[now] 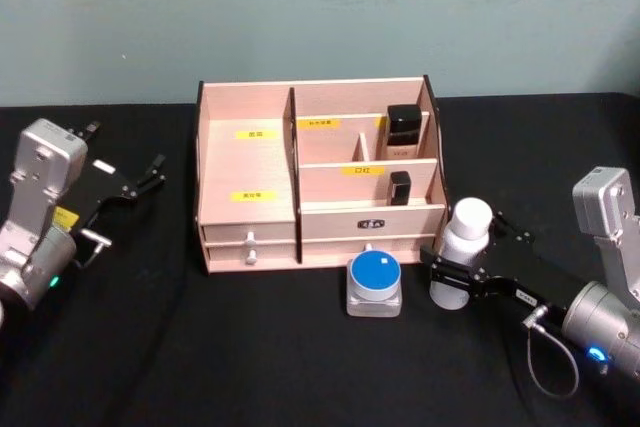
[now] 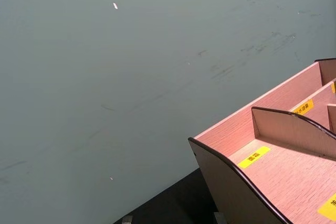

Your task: Pick up the facial cleanser and watermelon frost from the table and place them into the tiered storage box.

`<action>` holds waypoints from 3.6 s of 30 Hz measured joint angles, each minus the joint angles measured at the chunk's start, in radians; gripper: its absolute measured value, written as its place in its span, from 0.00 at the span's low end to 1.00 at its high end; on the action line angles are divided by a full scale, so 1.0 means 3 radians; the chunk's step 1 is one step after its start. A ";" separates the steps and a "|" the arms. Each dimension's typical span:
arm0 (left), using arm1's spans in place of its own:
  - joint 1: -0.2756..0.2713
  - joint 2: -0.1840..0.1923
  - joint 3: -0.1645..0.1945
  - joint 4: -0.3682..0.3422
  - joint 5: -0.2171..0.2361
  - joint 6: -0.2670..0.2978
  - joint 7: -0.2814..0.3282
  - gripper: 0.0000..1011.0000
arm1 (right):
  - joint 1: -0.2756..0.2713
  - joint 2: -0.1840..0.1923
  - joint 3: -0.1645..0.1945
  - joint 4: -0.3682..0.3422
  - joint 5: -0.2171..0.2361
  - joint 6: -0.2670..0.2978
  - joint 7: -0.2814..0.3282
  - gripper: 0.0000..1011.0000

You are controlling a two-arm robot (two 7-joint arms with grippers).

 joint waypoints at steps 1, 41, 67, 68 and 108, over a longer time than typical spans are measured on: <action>0.0000 0.0000 0.0000 0.0000 0.0000 0.0000 0.0000 0.99 | 0.0000 0.0000 0.0000 0.0000 0.0000 0.0000 0.0000 0.99; 0.0000 0.0000 0.0000 0.0000 0.0000 0.0000 0.0000 0.99 | 0.0029 0.0012 0.0018 0.0008 0.0112 -0.0031 0.0102 0.59; 0.0000 0.0000 0.0000 0.0000 0.0000 0.0000 0.0000 0.99 | 0.0614 0.0048 -0.0197 -0.0349 0.0429 0.0269 0.0242 0.59; 0.0000 0.0000 0.0000 0.0000 0.0000 0.0000 0.0000 0.99 | 0.0679 0.0025 -0.0232 -0.0312 0.0435 0.0281 0.0242 0.59; 0.0000 0.0000 0.0000 0.0000 0.0000 0.0000 0.0000 0.99 | 0.1640 -0.0476 -0.0675 0.0668 0.0164 0.0315 0.0073 0.59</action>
